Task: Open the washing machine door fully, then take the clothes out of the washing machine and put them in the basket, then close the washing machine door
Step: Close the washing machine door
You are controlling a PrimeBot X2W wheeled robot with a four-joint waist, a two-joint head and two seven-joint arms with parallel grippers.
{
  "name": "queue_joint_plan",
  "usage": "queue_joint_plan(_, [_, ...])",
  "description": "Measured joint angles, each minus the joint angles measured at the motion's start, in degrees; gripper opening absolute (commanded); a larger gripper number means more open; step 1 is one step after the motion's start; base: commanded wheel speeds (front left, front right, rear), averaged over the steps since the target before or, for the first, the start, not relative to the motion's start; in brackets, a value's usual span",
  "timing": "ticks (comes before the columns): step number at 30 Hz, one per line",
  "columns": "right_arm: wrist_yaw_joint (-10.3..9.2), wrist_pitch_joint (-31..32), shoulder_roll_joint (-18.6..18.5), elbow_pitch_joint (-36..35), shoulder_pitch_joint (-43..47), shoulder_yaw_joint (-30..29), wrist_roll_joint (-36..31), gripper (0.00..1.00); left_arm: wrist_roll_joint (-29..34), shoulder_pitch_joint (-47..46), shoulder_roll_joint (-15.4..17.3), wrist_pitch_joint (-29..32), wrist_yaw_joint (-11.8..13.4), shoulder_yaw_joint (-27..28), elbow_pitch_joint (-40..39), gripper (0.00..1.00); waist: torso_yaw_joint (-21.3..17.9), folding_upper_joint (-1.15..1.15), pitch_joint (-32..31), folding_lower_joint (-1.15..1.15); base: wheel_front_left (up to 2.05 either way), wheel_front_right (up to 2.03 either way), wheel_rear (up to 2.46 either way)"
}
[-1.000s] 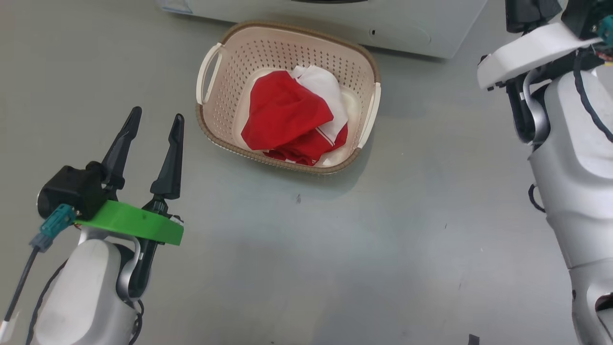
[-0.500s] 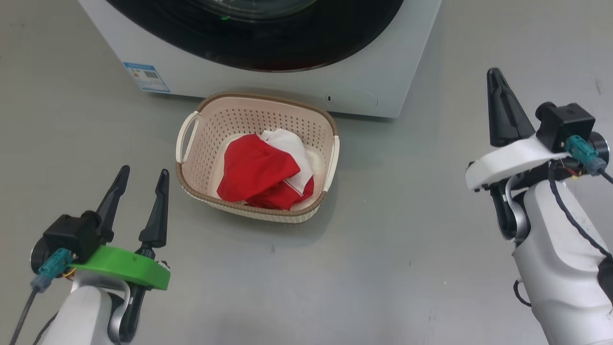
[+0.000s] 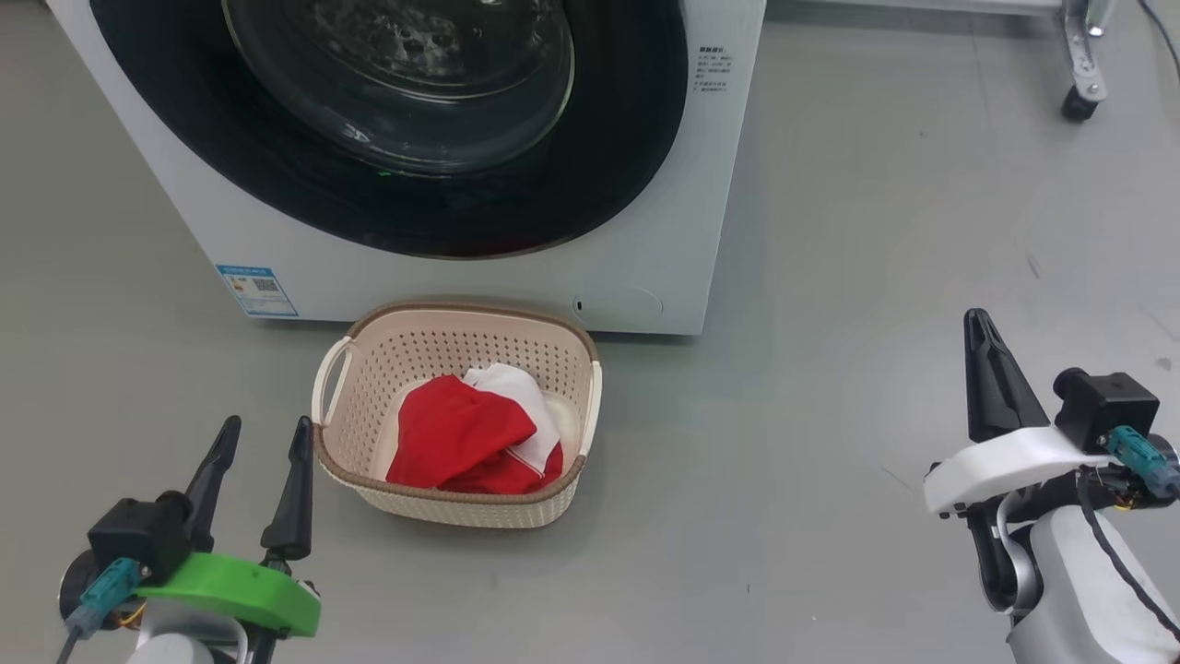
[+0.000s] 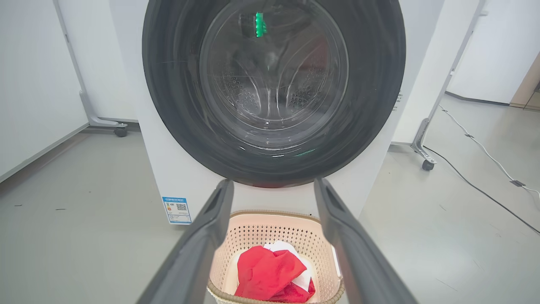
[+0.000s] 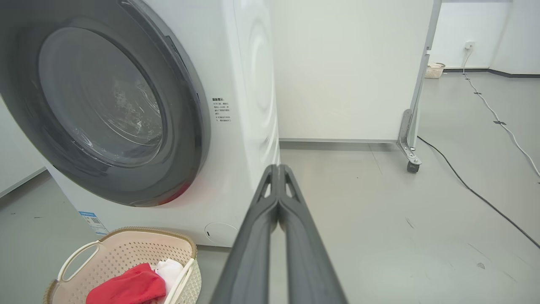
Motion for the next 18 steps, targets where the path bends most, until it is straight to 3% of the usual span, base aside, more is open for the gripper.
queue_joint_plan(8, [0.01, 0.00, 0.26, -3.45, 5.39, -2.05, 0.22, 0.00, 1.27, 2.15, -0.29, 0.00, 0.00, 0.12, -0.57, 1.00, -1.88, 0.00, -3.46, 0.00, 0.00, 0.00, 0.00])
queue_joint_plan(9, [0.03, 0.00, 0.46, -3.99, 5.99, -2.37, 0.25, 0.13, 1.42, 2.33, -0.43, 0.00, 0.00, 0.29, -0.65, 1.00, -2.05, 0.00, -3.77, 0.00, 0.00, 0.00, 0.00])
queue_joint_plan(10, [0.05, 0.00, 0.76, -4.77, 6.51, -2.86, 0.38, 0.49, 1.45, 2.57, -0.62, 0.00, 0.00, 0.42, -0.74, 1.00, -2.21, 0.00, -4.04, 0.00, 0.00, 0.00, 0.00])
queue_joint_plan(11, [0.10, 0.00, 1.08, -5.58, 6.91, -3.34, 0.48, 1.00, 1.49, 2.90, -0.78, 0.00, 0.00, 0.51, -0.83, 1.00, -2.36, 0.00, -4.30, 0.00, 0.00, 0.00, 0.00])
queue_joint_plan(18, [0.16, 0.00, 1.62, -8.59, 9.70, -4.70, 0.87, 1.00, 2.33, 4.20, -1.58, 0.00, 0.00, 0.62, -1.78, 1.00, -3.20, 0.00, -5.10, 0.00, 0.00, 0.00, 0.00])
